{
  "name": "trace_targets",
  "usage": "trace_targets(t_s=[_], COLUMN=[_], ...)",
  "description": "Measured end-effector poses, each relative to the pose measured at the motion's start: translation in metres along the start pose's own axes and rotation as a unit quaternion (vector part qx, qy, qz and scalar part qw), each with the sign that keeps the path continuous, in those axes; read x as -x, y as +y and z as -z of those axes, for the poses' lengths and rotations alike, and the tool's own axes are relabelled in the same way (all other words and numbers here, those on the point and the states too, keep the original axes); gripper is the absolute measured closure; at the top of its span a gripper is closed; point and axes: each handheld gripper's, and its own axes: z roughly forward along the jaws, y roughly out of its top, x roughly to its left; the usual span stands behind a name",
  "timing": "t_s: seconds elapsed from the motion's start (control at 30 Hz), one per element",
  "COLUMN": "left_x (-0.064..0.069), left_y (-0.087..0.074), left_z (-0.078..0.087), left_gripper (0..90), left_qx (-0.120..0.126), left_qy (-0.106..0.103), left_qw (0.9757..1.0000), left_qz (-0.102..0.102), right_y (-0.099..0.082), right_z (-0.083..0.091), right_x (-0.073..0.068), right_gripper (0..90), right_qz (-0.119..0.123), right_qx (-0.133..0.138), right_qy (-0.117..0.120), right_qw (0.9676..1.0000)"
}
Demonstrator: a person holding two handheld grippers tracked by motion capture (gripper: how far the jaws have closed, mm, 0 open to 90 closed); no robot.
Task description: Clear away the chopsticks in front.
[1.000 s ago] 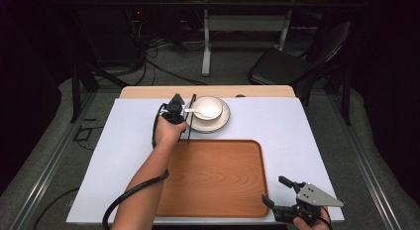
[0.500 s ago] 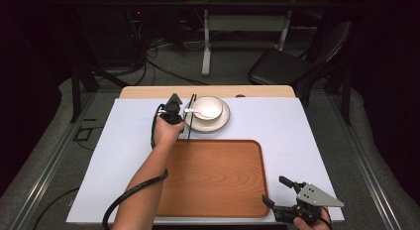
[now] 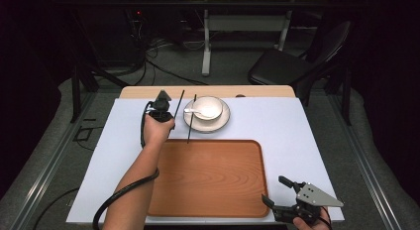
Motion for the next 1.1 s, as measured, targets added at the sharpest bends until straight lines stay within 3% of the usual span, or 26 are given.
trace_targets(t_s=[0.27,0.4,0.5,0.53,0.63,0.67,0.7,0.9,1.1], left_x=[-0.012,-0.025,-0.038,-0.038,-0.049,-0.049,-0.053,-0.056,-0.051], left_y=[-0.012,-0.027,-0.048,-0.048,-0.073,-0.073,-0.088,-0.128,-0.153], left_z=[0.016,0.027,0.036,0.036,0.045,0.045,0.049,0.06,0.068], left_gripper=[86.1,86.1,86.1,86.1,86.1,86.1,86.1,86.1,86.1], left_qx=[0.009,0.012,0.01,0.01,0.005,0.005,-0.003,-0.016,-0.029], left_qy=[-0.004,-0.016,-0.03,-0.03,-0.04,-0.04,-0.047,-0.067,-0.072], left_qw=[0.9998,0.9996,0.9992,0.9992,0.9985,0.9985,0.998,0.9958,0.994], left_qz=[-0.018,-0.021,-0.026,-0.026,-0.036,-0.036,-0.042,-0.06,-0.076], right_y=[0.0,0.0,0.0,0.0,0.0,0.0,0.0,0.0,0.0], right_z=[0.0,0.0,0.0,0.0,-0.001,-0.001,-0.001,-0.002,-0.003], right_x=[0.0,0.0,-0.001,-0.001,-0.002,-0.002,-0.001,-0.003,-0.004], right_gripper=[14.6,14.6,14.6,14.6,14.6,14.6,14.6,14.6,14.7], right_qz=[0.001,-0.001,0.003,0.005,0.004,0.004,0.006,0.006,0.008], right_qx=[0.003,0.001,0.001,0.002,0.001,0.001,0.001,-0.001,0.0], right_qy=[-0.002,-0.004,-0.003,-0.002,-0.003,-0.003,-0.003,-0.002,-0.004], right_qw=[1.0,1.0,1.0,1.0,1.0,1.0,1.0,1.0,1.0])
